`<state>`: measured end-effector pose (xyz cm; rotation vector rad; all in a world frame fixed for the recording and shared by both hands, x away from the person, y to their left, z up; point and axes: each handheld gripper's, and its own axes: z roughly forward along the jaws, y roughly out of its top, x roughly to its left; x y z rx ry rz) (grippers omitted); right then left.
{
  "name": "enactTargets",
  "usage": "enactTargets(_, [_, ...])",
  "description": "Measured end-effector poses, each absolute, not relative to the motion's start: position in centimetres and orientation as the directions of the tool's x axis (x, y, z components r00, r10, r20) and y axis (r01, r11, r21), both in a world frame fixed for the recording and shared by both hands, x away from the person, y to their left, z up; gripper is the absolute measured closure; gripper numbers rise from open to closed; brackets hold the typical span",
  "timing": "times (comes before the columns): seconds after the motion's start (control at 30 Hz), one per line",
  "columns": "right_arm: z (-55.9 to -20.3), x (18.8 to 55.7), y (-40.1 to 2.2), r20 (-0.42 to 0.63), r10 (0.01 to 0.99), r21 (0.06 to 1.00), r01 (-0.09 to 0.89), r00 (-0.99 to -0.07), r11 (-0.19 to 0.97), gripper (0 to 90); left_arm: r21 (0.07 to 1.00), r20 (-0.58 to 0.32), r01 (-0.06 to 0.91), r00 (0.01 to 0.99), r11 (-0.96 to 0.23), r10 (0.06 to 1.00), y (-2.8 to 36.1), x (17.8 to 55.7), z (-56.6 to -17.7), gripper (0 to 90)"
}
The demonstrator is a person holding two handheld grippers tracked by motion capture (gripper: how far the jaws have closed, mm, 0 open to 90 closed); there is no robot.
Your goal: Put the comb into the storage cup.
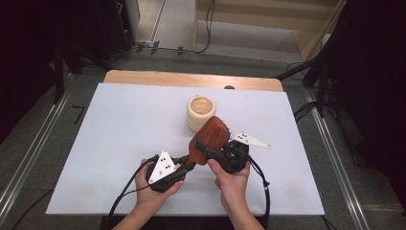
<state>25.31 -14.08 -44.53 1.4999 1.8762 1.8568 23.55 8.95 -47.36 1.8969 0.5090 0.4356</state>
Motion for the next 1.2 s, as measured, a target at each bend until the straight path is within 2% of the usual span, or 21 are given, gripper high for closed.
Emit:
enactTargets(0.07, [-44.6,25.3,-14.1,0.552,0.665,0.796,0.555,-0.504,-0.240,30.9,0.929,0.071,0.139,0.842,-0.343,0.534,8.9,23.5,-47.4,72.6])
enactTargets(0.1, [-44.9,25.4,-14.0,0.569,0.654,0.784,0.568,-0.499,-0.248,34.7,0.928,0.075,0.137,0.841,-0.345,0.535,8.8,23.4,-47.5,72.6])
enactTargets(0.27, [-45.1,25.4,-14.0,0.588,0.642,0.771,0.580,-0.492,-0.262,39.7,0.926,0.084,0.133,0.839,-0.354,0.537,8.6,23.5,-47.8,72.5])
enactTargets(0.3, [-45.3,25.4,-14.0,0.598,0.631,0.765,0.587,-0.495,-0.265,43.2,0.925,0.078,0.139,0.841,-0.353,0.536,8.6,23.6,-47.9,72.4])
enactTargets(0.47, [-45.6,25.3,-14.0,0.587,0.617,0.778,0.577,-0.524,-0.250,48.7,0.921,0.042,0.167,0.854,-0.352,0.518,8.5,24.0,-48.1,70.0])
enactTargets(0.53, [-45.6,25.3,-14.0,0.564,0.621,0.796,0.560,-0.544,-0.232,49.6,0.924,0.025,0.177,0.857,-0.339,0.515,8.6,24.1,-48.1,61.8])
enactTargets(0.57, [-45.6,25.3,-14.0,0.564,0.621,0.796,0.560,-0.544,-0.232,49.6,0.924,0.016,0.183,0.857,-0.334,0.515,8.6,24.2,-48.0,61.8])
enactTargets(0.6, [-45.5,25.2,-14.1,0.551,0.627,0.806,0.545,-0.551,-0.230,50.0,0.926,0.008,0.188,0.857,-0.328,0.515,8.7,24.2,-48.0,52.3])
enactTargets(0.67, [-45.5,25.2,-14.3,0.542,0.629,0.815,0.531,-0.557,-0.233,50.3,0.928,-0.008,0.196,0.860,-0.316,0.510,8.9,24.4,-47.9,40.9])
enactTargets(0.7, [-45.5,25.2,-14.3,0.542,0.629,0.815,0.531,-0.557,-0.233,50.3,0.929,-0.020,0.204,0.861,-0.309,0.509,9.1,24.5,-47.9,40.9])
enactTargets(0.77, [-45.3,25.2,-14.5,0.533,0.632,0.822,0.522,-0.562,-0.229,50.5,0.932,-0.036,0.214,0.859,-0.293,0.511,9.4,24.6,-47.8,25.3])
enactTargets(0.8, [-45.3,25.1,-14.7,0.519,0.639,0.831,0.509,-0.567,-0.223,50.6,0.934,-0.048,0.218,0.862,-0.282,0.505,9.6,24.7,-47.8,14.0])
enactTargets(0.87, [-45.2,25.1,-14.9,0.502,0.649,0.842,0.496,-0.572,-0.214,50.7,0.937,-0.055,0.222,0.856,-0.271,0.514,9.9,24.8,-47.7,6.0])
enactTargets(0.9, [-45.2,25.1,-14.9,0.502,0.649,0.842,0.496,-0.572,-0.214,50.7,0.938,-0.055,0.222,0.853,-0.266,0.519,10.1,24.8,-47.7,6.0])
enactTargets(0.93, [-45.1,25.1,-15.0,0.485,0.659,0.851,0.484,-0.575,-0.204,50.8,0.941,-0.061,0.225,0.849,-0.254,0.525,10.4,24.8,-47.6,0.0])
enactTargets(1.2, [-44.6,24.8,-14.9,0.443,0.670,0.873,0.455,-0.595,-0.174,50.8,0.948,-0.055,0.217,0.832,-0.233,0.552,12.8,24.8,-47.9,0.0])
